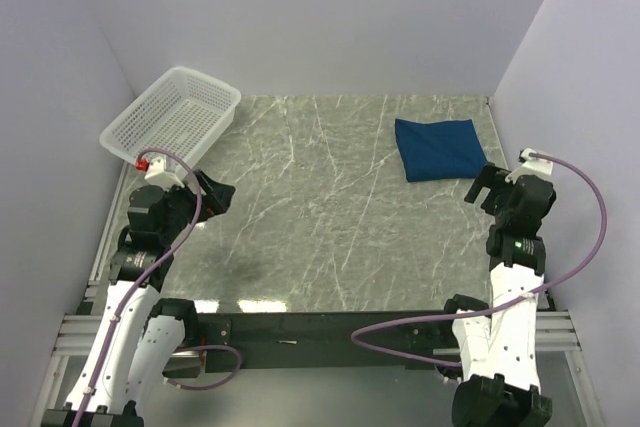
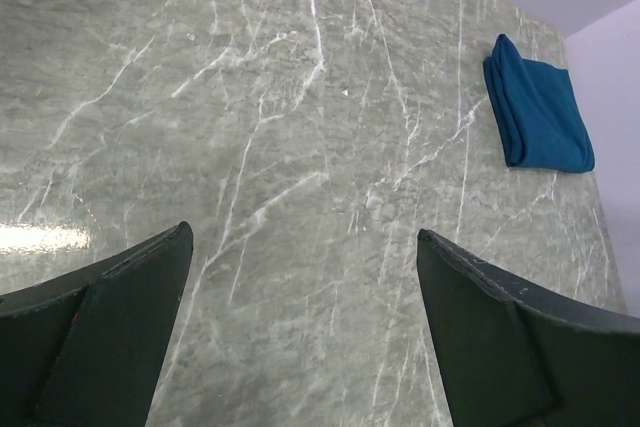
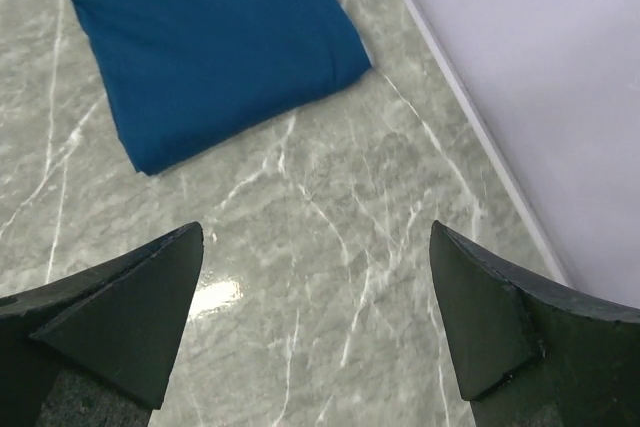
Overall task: Fold and stack the t-shirts
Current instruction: Neatly place the folded tshirt to the corner
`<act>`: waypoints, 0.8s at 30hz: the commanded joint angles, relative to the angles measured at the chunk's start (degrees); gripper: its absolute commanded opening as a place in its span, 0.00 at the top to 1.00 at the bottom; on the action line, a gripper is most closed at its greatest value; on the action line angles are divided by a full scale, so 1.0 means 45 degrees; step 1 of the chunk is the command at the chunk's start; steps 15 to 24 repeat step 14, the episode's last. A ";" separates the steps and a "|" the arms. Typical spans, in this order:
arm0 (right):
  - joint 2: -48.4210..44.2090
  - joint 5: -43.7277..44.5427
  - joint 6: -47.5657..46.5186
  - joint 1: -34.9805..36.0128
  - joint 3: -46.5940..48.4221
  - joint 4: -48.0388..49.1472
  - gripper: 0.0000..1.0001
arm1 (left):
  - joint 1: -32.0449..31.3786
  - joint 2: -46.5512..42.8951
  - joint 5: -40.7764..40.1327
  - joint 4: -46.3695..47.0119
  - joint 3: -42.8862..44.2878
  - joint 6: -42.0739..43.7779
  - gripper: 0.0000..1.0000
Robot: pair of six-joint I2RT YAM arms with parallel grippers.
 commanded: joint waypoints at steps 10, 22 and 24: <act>0.0118 0.0817 0.0191 -0.0054 -0.0018 0.0759 0.00 | 0.0041 -0.0123 0.0210 0.0176 0.0155 0.0355 0.01; 0.0098 0.0564 -0.0003 -0.0035 -0.0019 0.0759 0.00 | 0.0041 -0.0103 0.0230 0.0195 0.0136 0.0336 0.01; 0.0098 0.0564 -0.0003 -0.0035 -0.0019 0.0759 0.00 | 0.0041 -0.0103 0.0230 0.0195 0.0136 0.0336 0.01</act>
